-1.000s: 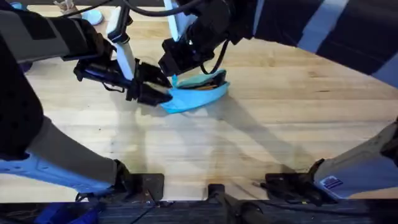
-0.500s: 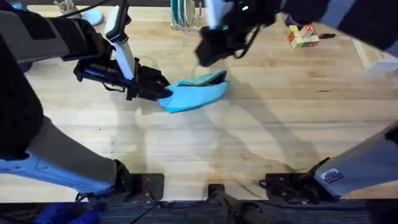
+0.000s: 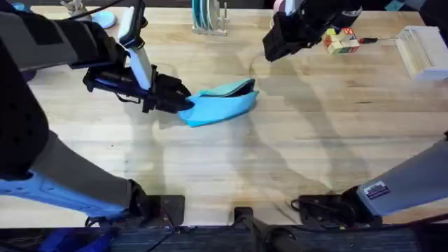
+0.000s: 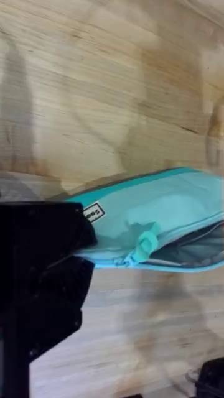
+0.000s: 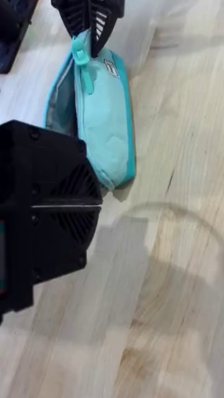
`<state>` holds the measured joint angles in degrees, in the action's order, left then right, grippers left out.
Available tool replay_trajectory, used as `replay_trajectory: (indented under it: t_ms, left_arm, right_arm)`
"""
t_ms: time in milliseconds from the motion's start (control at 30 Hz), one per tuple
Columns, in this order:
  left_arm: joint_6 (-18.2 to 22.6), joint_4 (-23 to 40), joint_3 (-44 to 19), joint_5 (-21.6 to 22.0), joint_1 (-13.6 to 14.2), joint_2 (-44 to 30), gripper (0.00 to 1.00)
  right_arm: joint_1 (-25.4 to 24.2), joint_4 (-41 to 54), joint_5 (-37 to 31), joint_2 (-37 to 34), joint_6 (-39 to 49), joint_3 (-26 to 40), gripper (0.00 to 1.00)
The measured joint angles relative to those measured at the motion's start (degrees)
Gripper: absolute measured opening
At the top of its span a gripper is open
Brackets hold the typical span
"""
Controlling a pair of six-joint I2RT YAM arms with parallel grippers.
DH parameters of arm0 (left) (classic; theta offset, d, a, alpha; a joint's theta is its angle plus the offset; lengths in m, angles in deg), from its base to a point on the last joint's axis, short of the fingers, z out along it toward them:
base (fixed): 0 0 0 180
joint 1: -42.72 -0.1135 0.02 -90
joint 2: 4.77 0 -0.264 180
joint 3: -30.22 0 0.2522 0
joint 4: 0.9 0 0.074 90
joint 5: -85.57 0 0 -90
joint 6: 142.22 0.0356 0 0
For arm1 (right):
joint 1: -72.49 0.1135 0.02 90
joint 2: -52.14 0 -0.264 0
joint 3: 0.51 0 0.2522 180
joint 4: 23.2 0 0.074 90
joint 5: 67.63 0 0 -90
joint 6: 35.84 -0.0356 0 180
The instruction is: Unzip the bag, pick up the pens from the table one at a time and place them inside, then zip the bag closed.
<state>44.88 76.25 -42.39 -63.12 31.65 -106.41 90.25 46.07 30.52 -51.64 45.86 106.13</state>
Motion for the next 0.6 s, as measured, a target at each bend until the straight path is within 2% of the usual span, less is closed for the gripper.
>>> replay_trajectory:
  t_ms: [300,333,400,533,567,600]
  left_arm:
    - [0.0,0.0,0.0,0.0,0.0,0.0,0.045]
    - [0.01,0.0,0.0,0.0,0.0,0.0,0.045]
    - [0.0,0.0,0.0,0.0,0.0,0.0,0.045]
    - [0.0,0.0,0.0,0.0,0.0,0.0,0.044]
    - [0.02,0.0,0.0,0.0,0.0,0.0,0.044]
    - [0.01,0.0,0.0,0.0,0.0,0.0,0.044]
  right_arm:
    - [2.68,0.66,2.15,0.02,0.2,0.44,0.03]
    - [3.26,0.87,2.37,0.06,0.23,0.86,0.081]
    - [4.28,1.1,2.67,0.46,0.49,1.49,0.316]
    - [7.06,1.53,2.84,3.25,0.86,2.45,0.901]
    - [7.76,1.55,2.85,4.17,1.07,2.75,0.972]
    - [8.45,1.52,2.97,5.0,1.13,3.07,0.988]
